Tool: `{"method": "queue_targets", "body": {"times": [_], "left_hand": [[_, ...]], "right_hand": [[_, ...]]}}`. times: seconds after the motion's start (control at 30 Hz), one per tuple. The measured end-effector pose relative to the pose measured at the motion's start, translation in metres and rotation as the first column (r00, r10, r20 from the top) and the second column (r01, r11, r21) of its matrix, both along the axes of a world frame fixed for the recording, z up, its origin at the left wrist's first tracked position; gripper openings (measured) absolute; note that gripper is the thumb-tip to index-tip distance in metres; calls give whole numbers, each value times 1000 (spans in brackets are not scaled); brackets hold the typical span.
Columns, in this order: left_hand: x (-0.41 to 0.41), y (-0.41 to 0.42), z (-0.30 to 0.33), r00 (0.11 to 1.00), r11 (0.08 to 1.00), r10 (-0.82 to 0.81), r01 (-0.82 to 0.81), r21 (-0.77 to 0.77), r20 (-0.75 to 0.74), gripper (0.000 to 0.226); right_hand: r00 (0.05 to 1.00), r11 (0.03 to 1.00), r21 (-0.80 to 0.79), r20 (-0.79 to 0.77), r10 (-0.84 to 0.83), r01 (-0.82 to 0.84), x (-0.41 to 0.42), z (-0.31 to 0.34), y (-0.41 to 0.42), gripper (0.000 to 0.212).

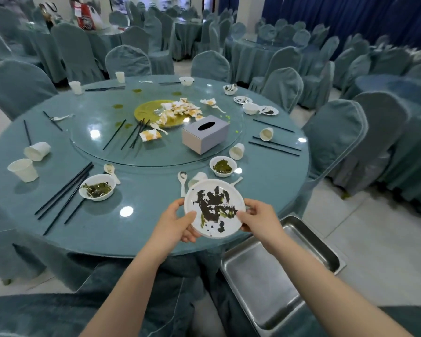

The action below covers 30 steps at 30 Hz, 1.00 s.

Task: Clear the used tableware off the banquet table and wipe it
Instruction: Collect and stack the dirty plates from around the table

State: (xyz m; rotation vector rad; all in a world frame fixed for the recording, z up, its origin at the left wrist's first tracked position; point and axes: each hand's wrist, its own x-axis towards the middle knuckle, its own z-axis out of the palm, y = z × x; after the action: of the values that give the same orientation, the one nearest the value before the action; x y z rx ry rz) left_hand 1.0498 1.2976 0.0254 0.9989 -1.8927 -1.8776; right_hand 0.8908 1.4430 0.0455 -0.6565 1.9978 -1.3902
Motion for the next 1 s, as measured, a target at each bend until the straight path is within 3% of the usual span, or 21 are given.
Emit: {"method": "queue_targets", "body": {"times": [0.37,0.63,0.87,1.0], "left_hand": [[-2,89,3,977,976,-214,214,38,-15,30],[-45,186,22,885,888,-460,460,-18,-69,34],[-113,284,42,822,835,-549,546,-65,-153,35],[-159,358,49,800,823,-567,561,-87,-199,35]], "right_hand": [[953,956,-8,91,-291,292,42,-5,130,22],[881,887,19,101,-462,462,42,28,256,19],[785,781,89,-135,-605,618,-1,37,353,21],[740,757,41,-248,-625,652,-45,51,428,21]]}}
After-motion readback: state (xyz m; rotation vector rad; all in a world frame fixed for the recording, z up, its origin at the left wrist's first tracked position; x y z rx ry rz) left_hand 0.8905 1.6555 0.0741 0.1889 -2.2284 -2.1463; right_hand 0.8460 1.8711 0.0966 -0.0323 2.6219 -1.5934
